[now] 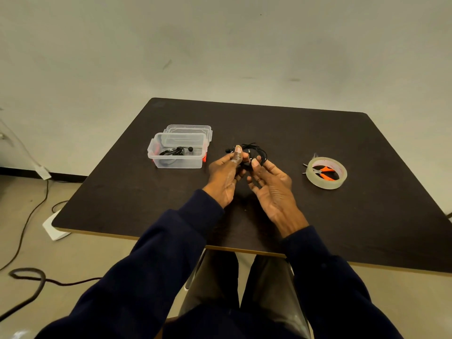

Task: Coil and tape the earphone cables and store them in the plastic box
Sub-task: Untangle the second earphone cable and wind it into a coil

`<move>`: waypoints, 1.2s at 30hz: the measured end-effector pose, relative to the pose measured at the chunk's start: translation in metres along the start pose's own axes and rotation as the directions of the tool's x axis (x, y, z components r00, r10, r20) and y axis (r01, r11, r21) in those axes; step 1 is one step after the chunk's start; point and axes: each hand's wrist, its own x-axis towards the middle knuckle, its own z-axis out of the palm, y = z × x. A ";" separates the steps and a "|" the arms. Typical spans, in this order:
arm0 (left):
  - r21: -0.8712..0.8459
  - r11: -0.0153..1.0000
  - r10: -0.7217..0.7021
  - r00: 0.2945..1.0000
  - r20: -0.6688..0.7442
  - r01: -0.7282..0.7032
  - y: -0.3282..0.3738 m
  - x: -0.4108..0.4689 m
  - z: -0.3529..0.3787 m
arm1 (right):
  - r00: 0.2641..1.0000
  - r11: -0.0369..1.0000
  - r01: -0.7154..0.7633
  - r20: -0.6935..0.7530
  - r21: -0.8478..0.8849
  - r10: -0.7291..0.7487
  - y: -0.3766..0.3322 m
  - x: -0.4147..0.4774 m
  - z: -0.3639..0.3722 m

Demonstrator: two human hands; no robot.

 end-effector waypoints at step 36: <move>-0.111 0.993 -0.030 0.999 0.037 0.034 -0.002 0.049 0.013 | 0.970 0.914 0.239 0.122 -0.327 -0.210 -0.022 0.060 -0.008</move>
